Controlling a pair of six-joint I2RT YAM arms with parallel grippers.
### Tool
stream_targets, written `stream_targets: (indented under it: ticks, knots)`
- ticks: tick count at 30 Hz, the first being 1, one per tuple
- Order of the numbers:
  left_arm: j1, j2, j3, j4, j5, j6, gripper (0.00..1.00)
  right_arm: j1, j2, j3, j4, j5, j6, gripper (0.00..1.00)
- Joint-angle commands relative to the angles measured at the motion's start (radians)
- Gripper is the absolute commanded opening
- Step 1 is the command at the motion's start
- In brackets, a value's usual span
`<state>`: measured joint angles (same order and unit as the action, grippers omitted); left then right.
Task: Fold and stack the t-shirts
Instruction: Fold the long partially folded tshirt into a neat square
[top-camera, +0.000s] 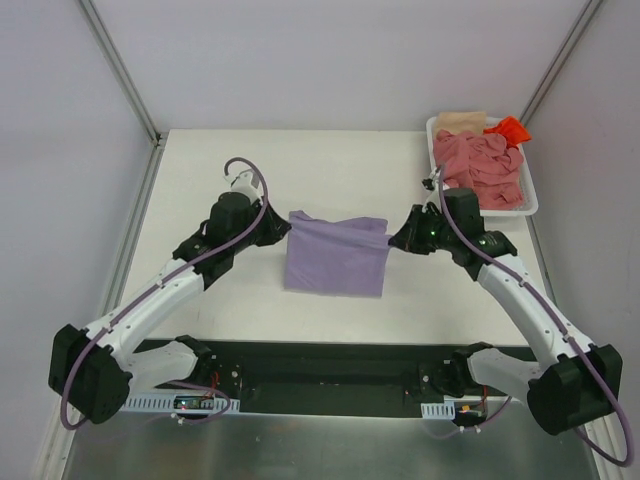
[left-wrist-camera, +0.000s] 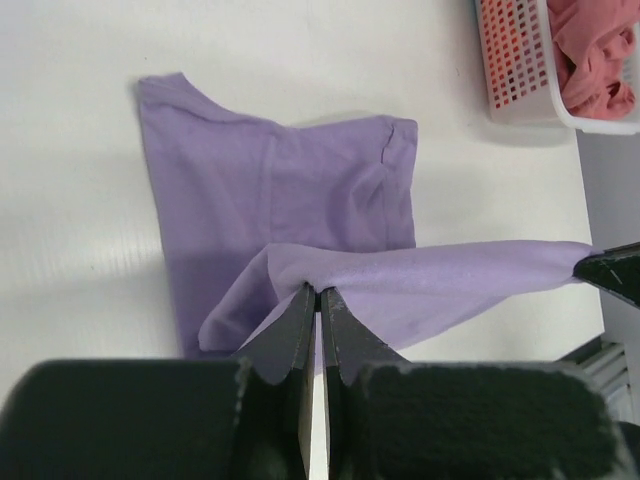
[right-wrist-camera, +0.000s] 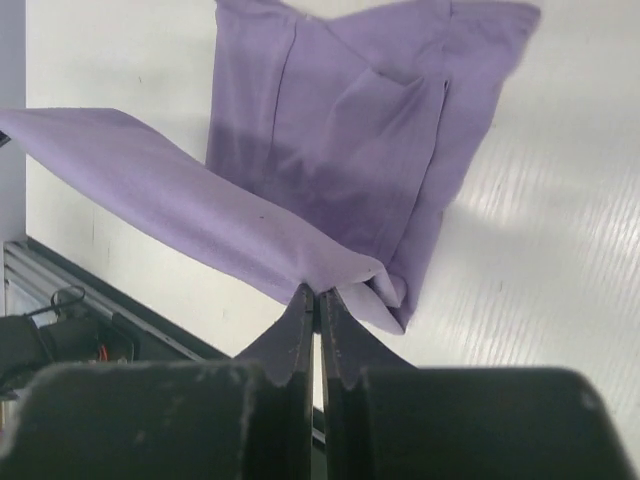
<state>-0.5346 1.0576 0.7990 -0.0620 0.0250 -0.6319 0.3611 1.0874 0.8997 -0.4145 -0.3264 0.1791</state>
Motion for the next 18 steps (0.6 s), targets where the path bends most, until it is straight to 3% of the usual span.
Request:
stream_targets:
  ticks: [1, 18]
  knots:
    - [0.036, 0.091, 0.092, 0.057, -0.071, 0.07, 0.0, -0.043, 0.054, 0.062, 0.108, 0.037, -0.003, 0.01]
    - [0.148, 0.427, 0.284, 0.091, 0.059, 0.12, 0.0, -0.094, 0.4, 0.231, 0.21, 0.056, -0.036, 0.01]
